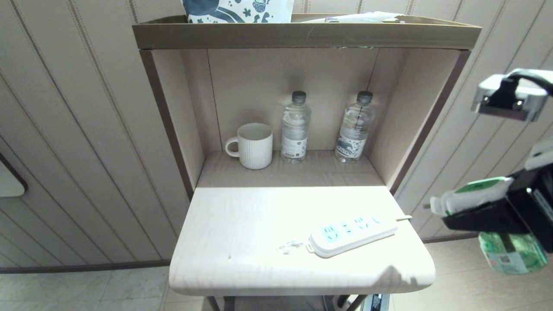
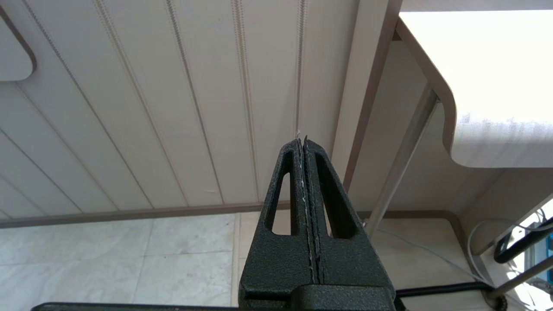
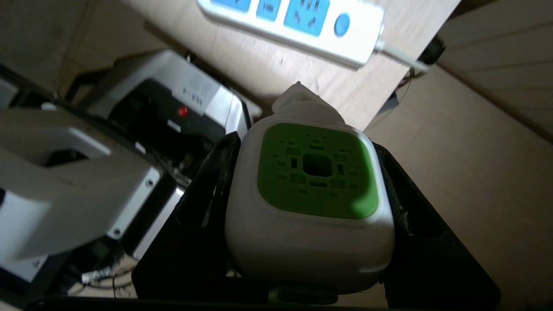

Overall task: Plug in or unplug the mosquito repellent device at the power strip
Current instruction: Insert the plug into the socket

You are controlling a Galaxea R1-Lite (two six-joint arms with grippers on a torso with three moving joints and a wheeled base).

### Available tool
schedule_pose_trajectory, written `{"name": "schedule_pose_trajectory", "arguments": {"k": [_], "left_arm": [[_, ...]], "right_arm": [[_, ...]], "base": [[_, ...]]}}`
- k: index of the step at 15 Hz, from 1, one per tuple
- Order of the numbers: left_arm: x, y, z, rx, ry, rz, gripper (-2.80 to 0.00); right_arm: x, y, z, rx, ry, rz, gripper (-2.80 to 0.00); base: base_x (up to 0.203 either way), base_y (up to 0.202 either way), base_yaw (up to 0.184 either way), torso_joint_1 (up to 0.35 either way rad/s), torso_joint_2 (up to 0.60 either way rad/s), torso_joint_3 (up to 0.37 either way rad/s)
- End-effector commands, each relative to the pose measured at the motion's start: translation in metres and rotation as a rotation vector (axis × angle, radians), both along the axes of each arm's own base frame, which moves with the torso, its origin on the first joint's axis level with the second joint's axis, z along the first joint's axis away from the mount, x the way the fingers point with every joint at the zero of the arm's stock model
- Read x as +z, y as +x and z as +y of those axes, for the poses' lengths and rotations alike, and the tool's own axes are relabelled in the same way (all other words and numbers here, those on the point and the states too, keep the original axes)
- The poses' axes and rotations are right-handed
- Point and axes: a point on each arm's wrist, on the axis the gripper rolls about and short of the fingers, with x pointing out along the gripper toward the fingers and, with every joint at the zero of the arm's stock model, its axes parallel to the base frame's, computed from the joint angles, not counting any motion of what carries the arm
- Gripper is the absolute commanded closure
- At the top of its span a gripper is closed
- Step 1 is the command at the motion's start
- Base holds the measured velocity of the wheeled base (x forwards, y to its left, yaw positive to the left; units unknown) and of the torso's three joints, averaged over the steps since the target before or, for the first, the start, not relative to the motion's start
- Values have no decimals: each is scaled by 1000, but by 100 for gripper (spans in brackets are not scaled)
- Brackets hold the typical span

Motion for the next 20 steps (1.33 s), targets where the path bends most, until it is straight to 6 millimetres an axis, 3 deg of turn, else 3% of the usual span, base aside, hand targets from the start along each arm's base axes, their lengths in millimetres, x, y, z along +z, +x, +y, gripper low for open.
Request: {"name": "schedule_pose_trajectory", "arguments": {"k": [1,6,9,12,20], "left_arm": [[0,0,0,0,-1,0,0],[0,0,0,0,-1,0,0],[0,0,0,1,-1,0,0],[0,0,0,0,-1,0,0],[0,0,0,0,-1,0,0]], "right_arm": [[-11,13,9,-3,-55,79,0],[-27,43,38,17,-17,64,0],[-30,57,52,79,32,132,0],[-28,66,58,138,-26,227,0],[-29,53,46,216,-163,340,0]], "base": [[0,0,0,0,0,0],[0,0,0,0,0,0],[0,0,0,0,0,0],[0,0,0,0,0,0],[0,0,0,0,0,0]]}}
